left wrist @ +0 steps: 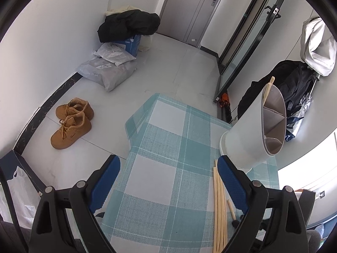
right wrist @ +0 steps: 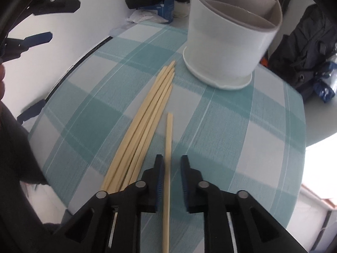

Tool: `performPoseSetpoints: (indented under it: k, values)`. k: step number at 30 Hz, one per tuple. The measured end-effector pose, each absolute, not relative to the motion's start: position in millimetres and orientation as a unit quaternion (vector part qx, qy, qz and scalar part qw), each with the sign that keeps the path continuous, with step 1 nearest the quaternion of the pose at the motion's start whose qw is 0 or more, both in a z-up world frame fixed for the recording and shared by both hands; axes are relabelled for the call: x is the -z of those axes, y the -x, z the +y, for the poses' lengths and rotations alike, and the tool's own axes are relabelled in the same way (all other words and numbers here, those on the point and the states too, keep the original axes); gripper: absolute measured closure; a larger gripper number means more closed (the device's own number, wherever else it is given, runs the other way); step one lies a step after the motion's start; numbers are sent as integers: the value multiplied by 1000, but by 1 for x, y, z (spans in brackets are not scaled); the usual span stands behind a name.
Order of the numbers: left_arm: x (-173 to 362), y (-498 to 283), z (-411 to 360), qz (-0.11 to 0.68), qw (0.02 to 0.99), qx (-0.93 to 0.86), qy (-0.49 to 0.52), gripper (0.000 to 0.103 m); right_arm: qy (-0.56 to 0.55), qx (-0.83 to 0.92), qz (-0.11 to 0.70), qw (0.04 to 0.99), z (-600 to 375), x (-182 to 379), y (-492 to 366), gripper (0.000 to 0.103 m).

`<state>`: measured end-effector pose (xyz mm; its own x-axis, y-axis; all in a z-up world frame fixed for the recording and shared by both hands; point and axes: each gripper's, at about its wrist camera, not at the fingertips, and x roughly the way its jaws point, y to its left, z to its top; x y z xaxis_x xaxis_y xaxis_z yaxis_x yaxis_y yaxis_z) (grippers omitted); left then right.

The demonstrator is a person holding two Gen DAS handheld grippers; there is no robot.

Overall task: Organize utensils
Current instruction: 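Lift the held chopstick up from the bundle with the right tool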

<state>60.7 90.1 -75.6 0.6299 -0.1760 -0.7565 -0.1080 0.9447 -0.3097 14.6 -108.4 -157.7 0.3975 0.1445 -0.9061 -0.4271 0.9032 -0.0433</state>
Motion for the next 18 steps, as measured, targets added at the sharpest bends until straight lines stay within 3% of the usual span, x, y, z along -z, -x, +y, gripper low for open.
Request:
performPoseSetpoints:
  k: [8, 11, 18]
  values:
    - [87, -63, 99, 454, 874, 21, 171, 12, 126, -199, 505, 830, -97, 157, -49, 85]
    - [98, -66, 91, 477, 865, 26, 155, 12, 121, -206, 500, 832, -97, 157, -54, 98]
    - [120, -70, 45, 530, 843, 67, 69, 12, 16, -214, 467, 858, -137, 130, -55, 98]
